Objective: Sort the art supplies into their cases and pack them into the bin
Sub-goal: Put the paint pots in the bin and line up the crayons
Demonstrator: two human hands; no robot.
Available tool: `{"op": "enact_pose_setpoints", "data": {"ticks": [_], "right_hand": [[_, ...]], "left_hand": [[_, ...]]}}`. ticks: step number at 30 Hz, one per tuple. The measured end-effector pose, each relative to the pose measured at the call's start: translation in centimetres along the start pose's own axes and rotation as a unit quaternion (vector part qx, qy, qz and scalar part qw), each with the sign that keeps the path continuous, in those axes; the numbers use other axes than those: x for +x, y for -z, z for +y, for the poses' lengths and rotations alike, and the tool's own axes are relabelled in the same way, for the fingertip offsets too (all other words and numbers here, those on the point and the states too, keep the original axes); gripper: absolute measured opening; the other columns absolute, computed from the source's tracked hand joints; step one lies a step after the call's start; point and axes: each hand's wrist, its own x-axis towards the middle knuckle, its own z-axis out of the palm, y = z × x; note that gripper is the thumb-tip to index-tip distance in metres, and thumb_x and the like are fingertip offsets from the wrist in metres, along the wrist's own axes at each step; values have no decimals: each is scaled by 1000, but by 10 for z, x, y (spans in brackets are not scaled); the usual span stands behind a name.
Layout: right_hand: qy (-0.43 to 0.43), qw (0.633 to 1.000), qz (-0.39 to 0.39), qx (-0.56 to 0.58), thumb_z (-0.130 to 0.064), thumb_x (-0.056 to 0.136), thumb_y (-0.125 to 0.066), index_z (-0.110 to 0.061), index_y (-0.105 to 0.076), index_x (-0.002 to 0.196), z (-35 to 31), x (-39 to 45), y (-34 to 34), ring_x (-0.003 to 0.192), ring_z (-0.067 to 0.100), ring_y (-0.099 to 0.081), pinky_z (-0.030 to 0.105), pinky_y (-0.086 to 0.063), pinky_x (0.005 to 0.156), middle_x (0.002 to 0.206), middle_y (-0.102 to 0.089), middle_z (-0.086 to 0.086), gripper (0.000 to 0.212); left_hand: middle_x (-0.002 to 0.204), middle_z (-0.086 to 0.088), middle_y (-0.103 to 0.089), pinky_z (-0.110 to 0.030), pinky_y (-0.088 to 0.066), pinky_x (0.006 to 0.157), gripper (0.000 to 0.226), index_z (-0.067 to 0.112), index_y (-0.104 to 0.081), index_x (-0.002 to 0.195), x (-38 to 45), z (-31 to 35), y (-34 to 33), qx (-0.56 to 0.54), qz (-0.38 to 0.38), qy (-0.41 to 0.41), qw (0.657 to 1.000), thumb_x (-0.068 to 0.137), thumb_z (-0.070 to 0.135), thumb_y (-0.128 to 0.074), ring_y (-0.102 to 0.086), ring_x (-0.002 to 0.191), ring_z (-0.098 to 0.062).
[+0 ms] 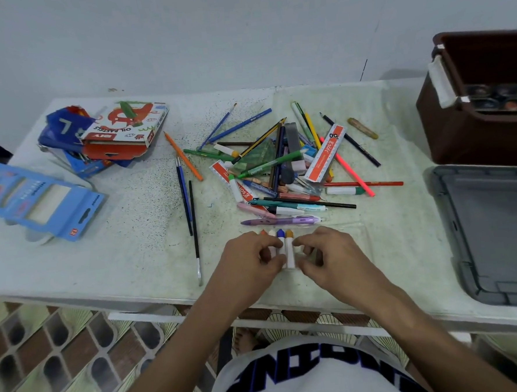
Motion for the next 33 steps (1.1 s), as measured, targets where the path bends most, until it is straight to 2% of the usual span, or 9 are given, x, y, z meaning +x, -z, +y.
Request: {"op": "enact_pose_setpoints", "data": {"ticks": [2, 4, 9, 12, 16, 19, 23, 28, 33], "right_hand": [[7, 1000, 7, 0, -21, 89, -63, -21, -66, 119, 2, 1, -1, 69, 2, -48, 6, -35, 62, 88, -52, -4, 30], [10, 1000, 14, -5, -23, 89, -62, -21, -68, 115, 2, 2, -3, 71, 5, -51, 11, -40, 65, 88, -55, -3, 27], [4, 999, 30, 14, -24, 89, -64, -19, -71, 110, -1, 10, 10, 69, 5, -56, 8, -42, 58, 89, -63, -1, 22], [10, 997, 82, -3, -24, 88, -66, -17, -71, 109, 1, 27, 22, 68, 0, -50, 5, -35, 62, 92, -63, -3, 23], [6, 995, 94, -38, -27, 88, -66, -17, -67, 118, -1, 49, 25, 92, 11, -53, 21, -39, 77, 107, -59, 1, 32], [21, 994, 78, -72, -27, 88, -65, -17, -67, 118, -7, 56, 21, 100, 16, -53, 26, -43, 80, 108, -56, 3, 32], [46, 990, 73, -110, -23, 90, -63, -15, -70, 111, -8, 58, 18, 100, 19, -54, 30, -46, 84, 106, -55, 4, 24], [21, 990, 59, -123, -30, 88, -65, -14, -69, 112, -9, 61, 20, 106, 19, -50, 33, -47, 88, 109, -51, 2, 29], [11, 990, 37, -138, -28, 87, -66, -13, -71, 104, -13, 69, 22, 108, 20, -48, 34, -45, 94, 109, -47, 1, 23]], "left_hand": [[86, 5, -58, -17, -39, 74, 28, 26, -68, 114, 0, 1, -1, 7, 0, -3, 1000, 88, 34, -65, -53, 78, -8], [84, 6, -57, -17, -38, 72, 28, 25, -68, 115, 1, 0, -2, 11, 0, -7, 1000, 88, 34, -65, -53, 78, -9], [80, 11, -63, -7, -38, 55, 22, 26, -71, 107, 9, -5, 11, -22, 8, 4, 1000, 89, 35, -63, -54, 64, -1], [78, 10, -62, -12, -44, 49, 21, 26, -68, 109, 27, -12, 29, -40, 67, 50, 996, 90, 33, -63, -54, 56, -4], [85, 3, -65, -21, -42, 64, 33, 17, -67, 111, 56, -26, 44, -19, 139, 98, 985, 87, 40, -65, -59, 72, -10], [92, -1, -66, -24, -40, 74, 40, 14, -67, 113, 71, -31, 44, -14, 145, 127, 981, 86, 44, -65, -58, 84, -12], [80, -1, -66, -22, -43, 69, 26, 13, -73, 92, 75, -30, 39, -13, 140, 128, 982, 85, 37, -67, -62, 77, -15], [75, 0, -68, -19, -44, 67, 17, 10, -76, 87, 72, -28, 40, -26, 145, 138, 979, 82, 24, -67, -61, 70, -12], [74, 9, -62, -19, -40, 65, 16, 13, -74, 88, 68, -30, 43, -45, 167, 149, 974, 80, 24, -67, -58, 74, -7]]}}
